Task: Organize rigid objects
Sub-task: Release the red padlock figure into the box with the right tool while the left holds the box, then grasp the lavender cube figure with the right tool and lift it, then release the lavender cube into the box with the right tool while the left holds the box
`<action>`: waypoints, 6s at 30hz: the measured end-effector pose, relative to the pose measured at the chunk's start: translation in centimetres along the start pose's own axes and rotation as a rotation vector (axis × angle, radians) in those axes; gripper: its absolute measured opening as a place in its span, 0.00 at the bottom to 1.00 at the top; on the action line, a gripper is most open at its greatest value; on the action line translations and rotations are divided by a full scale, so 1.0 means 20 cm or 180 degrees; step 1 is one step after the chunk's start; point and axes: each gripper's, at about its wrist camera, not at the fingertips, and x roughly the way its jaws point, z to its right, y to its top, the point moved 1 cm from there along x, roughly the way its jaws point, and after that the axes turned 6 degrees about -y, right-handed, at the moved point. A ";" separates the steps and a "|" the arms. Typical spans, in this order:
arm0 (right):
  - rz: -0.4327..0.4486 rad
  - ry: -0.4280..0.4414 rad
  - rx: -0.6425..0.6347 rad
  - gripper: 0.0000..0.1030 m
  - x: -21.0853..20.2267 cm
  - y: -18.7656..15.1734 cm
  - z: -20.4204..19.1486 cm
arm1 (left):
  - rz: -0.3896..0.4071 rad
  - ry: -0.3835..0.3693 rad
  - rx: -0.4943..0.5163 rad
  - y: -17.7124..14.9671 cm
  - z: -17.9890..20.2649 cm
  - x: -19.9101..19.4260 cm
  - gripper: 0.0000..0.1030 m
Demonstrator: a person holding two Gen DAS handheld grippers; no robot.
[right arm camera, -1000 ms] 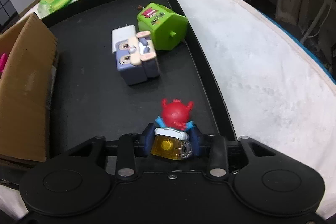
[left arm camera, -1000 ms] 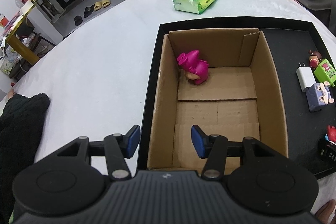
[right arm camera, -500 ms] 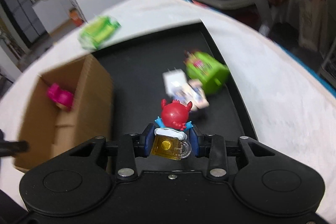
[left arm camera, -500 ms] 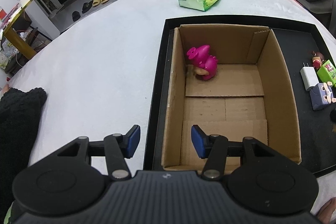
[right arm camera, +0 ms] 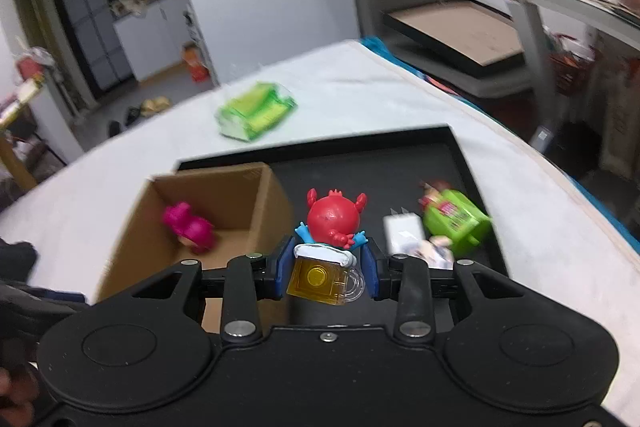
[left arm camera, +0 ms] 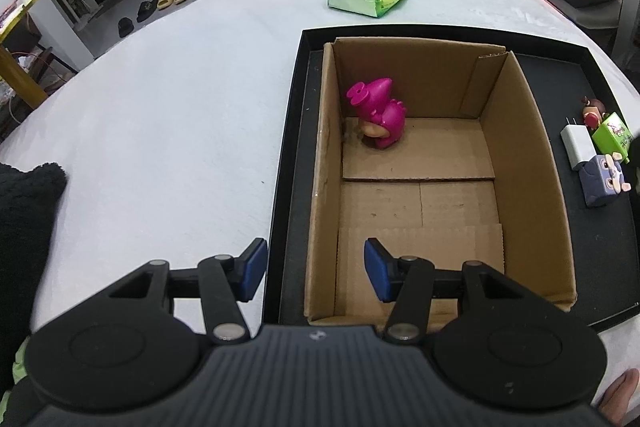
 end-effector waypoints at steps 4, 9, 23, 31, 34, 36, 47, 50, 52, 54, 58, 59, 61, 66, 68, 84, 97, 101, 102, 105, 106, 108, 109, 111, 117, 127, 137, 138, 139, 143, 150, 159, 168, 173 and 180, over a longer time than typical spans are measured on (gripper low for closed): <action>0.0043 0.0195 -0.0052 0.34 0.02 0.01 -0.07 | 0.0038 -0.0085 0.0013 0.00 -0.02 0.01 0.50; 0.0082 0.0213 -0.0208 0.34 0.07 0.01 -0.18 | 0.0051 -0.0150 -0.0030 0.00 -0.06 0.04 0.50; 0.0106 0.0261 -0.0608 0.34 0.18 0.01 -0.43 | 0.0037 -0.0485 -0.0087 -0.01 -0.16 0.12 0.23; 0.0097 0.0240 -0.0705 0.34 0.23 -0.01 -0.47 | 0.0043 -0.0583 0.0037 -0.01 -0.15 0.12 0.08; 0.0236 0.0088 -0.0713 0.48 0.21 0.00 -0.48 | 0.0031 -0.0602 0.0038 -0.01 -0.16 0.12 0.08; 0.0336 -0.0007 -0.0769 0.56 0.18 0.00 -0.48 | 0.0008 -0.0587 0.0036 -0.01 -0.17 0.12 0.08; 0.0136 -0.0222 -0.0462 0.56 0.15 -0.04 -0.36 | 0.0006 -0.0412 0.0067 0.00 -0.15 0.06 0.12; 0.0033 -0.0273 -0.0325 0.56 0.17 -0.07 -0.29 | 0.0015 -0.0395 0.0055 0.01 -0.13 0.04 0.12; -0.0003 -0.0320 -0.0272 0.56 0.17 -0.08 -0.26 | 0.0015 -0.0352 0.0068 0.01 -0.12 0.03 0.12; -0.0026 -0.0342 -0.0228 0.56 0.18 -0.09 -0.23 | 0.0021 -0.0290 0.0080 0.01 -0.10 0.02 0.12; -0.0061 -0.0352 -0.0123 0.56 0.19 -0.09 -0.16 | 0.0000 -0.0173 0.0070 0.01 -0.08 0.01 0.13; -0.0064 -0.0351 -0.0115 0.56 0.19 -0.09 -0.15 | -0.0013 -0.0145 0.0076 0.02 -0.07 0.01 0.14; -0.0097 -0.0429 -0.0083 0.56 0.20 -0.10 -0.11 | -0.0026 -0.0081 0.0078 0.02 -0.06 0.01 0.17; -0.0185 -0.0644 0.0023 0.56 0.27 -0.12 0.01 | -0.0037 0.0126 0.0065 0.04 -0.03 0.02 0.36; -0.0212 -0.0710 0.0087 0.56 0.31 -0.14 0.06 | -0.0036 0.0179 0.0066 0.05 -0.01 0.02 0.38; -0.0431 -0.1010 0.0320 0.74 0.45 -0.20 0.29 | -0.0092 0.0425 0.0193 0.10 0.13 0.06 0.46; -0.0372 -0.0761 0.0266 0.44 0.41 -0.19 0.24 | -0.0083 0.0450 0.0119 0.10 0.09 0.05 0.46; -0.0309 -0.0668 0.0251 0.43 0.36 -0.16 0.21 | -0.0084 0.0434 0.0095 0.09 0.06 0.05 0.46; -0.0293 -0.0648 0.0246 0.43 0.35 -0.15 0.20 | -0.0083 0.0431 0.0090 0.08 0.05 0.05 0.46; -0.0204 -0.0580 0.0216 0.43 0.30 -0.12 0.17 | -0.0076 0.0421 0.0062 0.08 0.02 0.05 0.47; -0.0175 -0.0550 0.0203 0.43 0.28 -0.11 0.15 | -0.0076 0.0414 0.0048 0.07 0.01 0.05 0.47; -0.0120 -0.0477 0.0189 0.43 0.25 -0.09 0.13 | -0.0072 0.0396 0.0016 0.07 -0.01 0.05 0.46; -0.0085 -0.0428 0.0182 0.43 0.23 -0.08 0.12 | -0.0069 0.0386 0.0003 0.07 -0.02 0.05 0.46; -0.0036 -0.0347 0.0175 0.43 0.20 -0.06 0.10 | -0.0056 0.0362 -0.0011 0.06 -0.04 0.05 0.46; 0.0099 -0.0228 0.0092 0.43 0.11 -0.02 0.03 | -0.0045 0.0275 -0.0041 0.05 -0.09 0.05 0.47; 0.0281 -0.0028 -0.0189 0.43 0.03 -0.01 -0.11 | -0.0032 0.0089 -0.0159 0.05 -0.12 0.05 0.46; 0.0315 0.0194 -0.0449 0.43 0.02 -0.01 -0.30 | 0.0025 -0.0126 -0.0212 0.03 -0.16 0.04 0.46; 0.0300 0.0209 -0.0464 0.43 0.02 -0.01 -0.31 | 0.0033 -0.0136 -0.0219 0.02 -0.17 0.04 0.46; 0.0276 0.0229 -0.0485 0.43 0.03 -0.02 -0.33 | 0.0034 -0.0147 -0.0230 0.02 -0.18 0.04 0.46; 0.0210 0.0236 -0.0598 0.43 0.05 -0.05 -0.40 | 0.0028 -0.0251 -0.0342 0.00 -0.23 0.06 0.46; 0.0133 0.0154 -0.0712 0.43 0.12 -0.07 -0.47 | 0.0015 -0.0479 -0.0460 -0.02 -0.28 0.11 0.39; 0.0048 0.0019 -0.0824 0.44 0.19 -0.09 -0.52 | -0.0013 -0.0711 -0.0450 -0.03 -0.25 0.13 0.11; 0.0308 0.0023 -0.0812 0.49 0.16 -0.05 -0.54 | -0.0062 -0.0764 -0.0513 -0.02 -0.26 0.14 0.13; 0.0263 -0.0040 -0.0760 0.57 0.15 -0.05 -0.51 | -0.0121 -0.0685 -0.0527 -0.03 -0.26 0.15 0.13; 0.0209 -0.0162 -0.0590 0.63 0.15 -0.04 -0.44 | -0.0101 -0.0499 -0.0451 -0.03 -0.22 0.10 0.15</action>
